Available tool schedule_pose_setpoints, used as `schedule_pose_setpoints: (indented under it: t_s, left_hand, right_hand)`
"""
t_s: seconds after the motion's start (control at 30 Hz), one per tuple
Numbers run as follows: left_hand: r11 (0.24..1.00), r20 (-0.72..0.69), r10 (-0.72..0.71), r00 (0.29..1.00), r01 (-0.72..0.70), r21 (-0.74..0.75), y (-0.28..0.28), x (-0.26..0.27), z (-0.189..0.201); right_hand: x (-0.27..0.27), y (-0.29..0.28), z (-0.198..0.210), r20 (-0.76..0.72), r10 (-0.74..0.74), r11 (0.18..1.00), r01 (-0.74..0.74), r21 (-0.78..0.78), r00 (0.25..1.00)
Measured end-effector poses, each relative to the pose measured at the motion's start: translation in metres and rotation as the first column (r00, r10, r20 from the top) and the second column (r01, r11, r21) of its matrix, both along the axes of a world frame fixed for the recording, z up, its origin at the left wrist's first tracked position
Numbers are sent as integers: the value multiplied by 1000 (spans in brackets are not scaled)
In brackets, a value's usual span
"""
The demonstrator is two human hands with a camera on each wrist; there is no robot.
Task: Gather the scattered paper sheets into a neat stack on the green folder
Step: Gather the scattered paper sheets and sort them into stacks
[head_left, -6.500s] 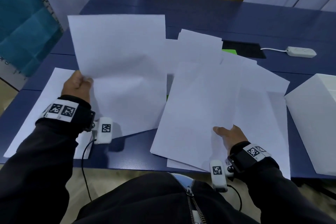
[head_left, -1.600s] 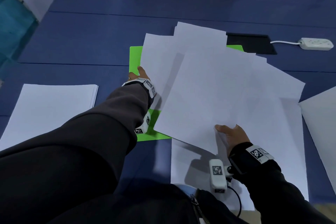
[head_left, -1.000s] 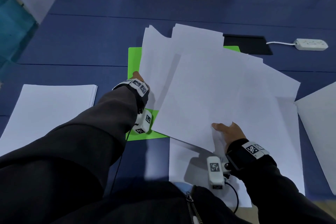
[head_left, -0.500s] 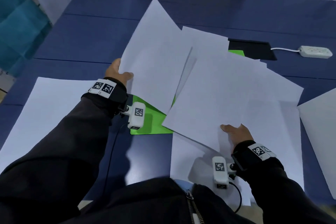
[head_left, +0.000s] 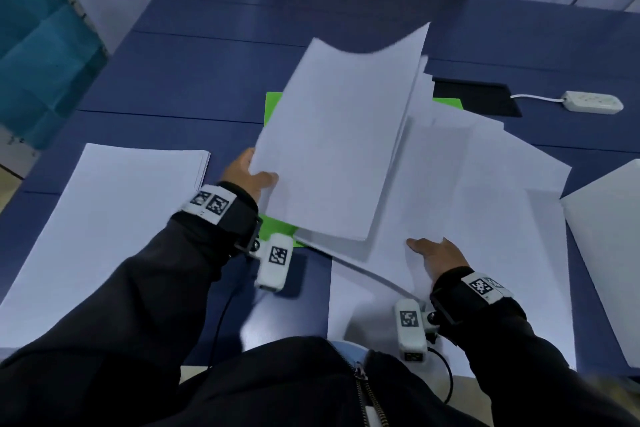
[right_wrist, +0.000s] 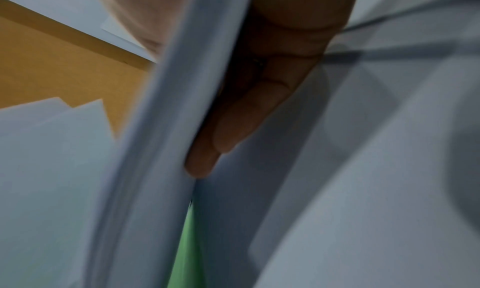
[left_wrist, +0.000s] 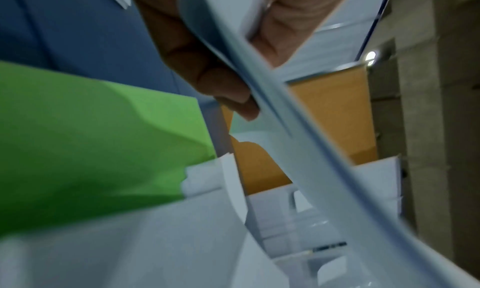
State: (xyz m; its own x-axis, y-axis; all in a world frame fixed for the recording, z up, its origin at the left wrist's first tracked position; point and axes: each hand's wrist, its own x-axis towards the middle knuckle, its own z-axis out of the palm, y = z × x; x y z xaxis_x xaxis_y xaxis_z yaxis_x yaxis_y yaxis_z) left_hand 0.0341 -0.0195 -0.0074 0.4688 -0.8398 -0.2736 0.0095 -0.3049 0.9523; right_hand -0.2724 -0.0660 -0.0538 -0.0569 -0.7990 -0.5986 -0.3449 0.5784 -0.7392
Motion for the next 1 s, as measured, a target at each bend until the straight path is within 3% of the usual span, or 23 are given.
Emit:
schedule_pose_setpoints:
  t_s: [0.07,0.23,0.33,0.47,0.57,0.67,0.8,1.0]
  left_hand:
    - [987,148,-72,986,49,155,5,-14,-12]
    - [922,338,-287,896,163,351,11,-46,-30]
    - [884,389,-374,842,198,424,11,-57,-36]
    - [819,441,-511,738,263,509,8,-66,-42]
    - [774,458,-597,659,323,544,8,-75,-44]
    - [759,460,-625,631,352,548,7,-79,-46]
    - [773,469,-611,637,355,526,6,-76,-46]
    - [904,383,-384,840,257,342,8,-48,-39]
  right_hand:
    - [1,2,-2,1,2,1000,-2,30,1000]
    - [1,10,-5,13,-44,996,43,79,999]
    - [-1,13,-8,19,-56,990,54,127,998]
    - [-2,20,-5,112,-179,975,162,150,977]
    - [1,21,-1,53,-98,992,94,83,994]
    - [4,23,3,-19,-26,999,27,42,999]
    - [4,28,10,-57,12,1000,-11,12,998]
    - [-8,31,7,29,62,995,-60,-76,998]
